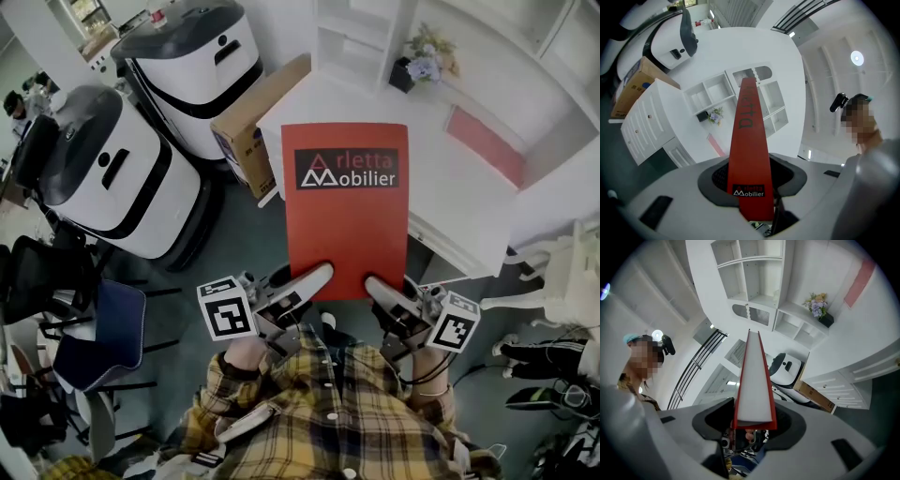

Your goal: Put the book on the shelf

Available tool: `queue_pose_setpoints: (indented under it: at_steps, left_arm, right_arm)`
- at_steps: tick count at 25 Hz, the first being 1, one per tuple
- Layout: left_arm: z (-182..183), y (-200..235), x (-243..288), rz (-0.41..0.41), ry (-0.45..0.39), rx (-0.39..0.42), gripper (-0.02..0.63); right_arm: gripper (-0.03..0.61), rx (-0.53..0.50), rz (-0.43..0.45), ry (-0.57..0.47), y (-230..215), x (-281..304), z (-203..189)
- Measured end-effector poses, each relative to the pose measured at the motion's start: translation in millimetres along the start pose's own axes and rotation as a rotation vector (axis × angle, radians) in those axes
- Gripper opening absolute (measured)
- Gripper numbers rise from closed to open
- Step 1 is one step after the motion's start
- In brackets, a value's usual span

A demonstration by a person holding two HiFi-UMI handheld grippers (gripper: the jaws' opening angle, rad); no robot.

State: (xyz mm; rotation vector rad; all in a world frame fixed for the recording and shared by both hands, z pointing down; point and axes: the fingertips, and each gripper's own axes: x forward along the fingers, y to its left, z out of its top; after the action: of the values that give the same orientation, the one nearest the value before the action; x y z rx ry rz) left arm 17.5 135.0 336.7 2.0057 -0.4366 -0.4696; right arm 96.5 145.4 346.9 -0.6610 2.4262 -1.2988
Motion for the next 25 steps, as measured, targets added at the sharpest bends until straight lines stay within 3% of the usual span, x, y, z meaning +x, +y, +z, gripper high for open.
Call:
queue_pose_setpoints:
  at_steps: [10,16,21,25]
  left_arm:
    - [38,32,8,0.012,-0.021,-0.004,0.178]
    - [105,69,24,0.007,-0.018,-0.014,0.178]
    - [136,86,30,-0.005,0.004,-0.004,0.178]
    - [194,112,39,-0.010,0.012,-0.013,0.178]
  right_arm:
    - [0.215,0.012,0.009,0.015,-27,38,21]
    - [0.215,0.016,-0.004,0.017,-59,97,60]
    - [0.215,0.001,-0.006,-0.005,-71,125,77]
    - [0.215,-0.010,-0.016,-0.006,-90,177,109]
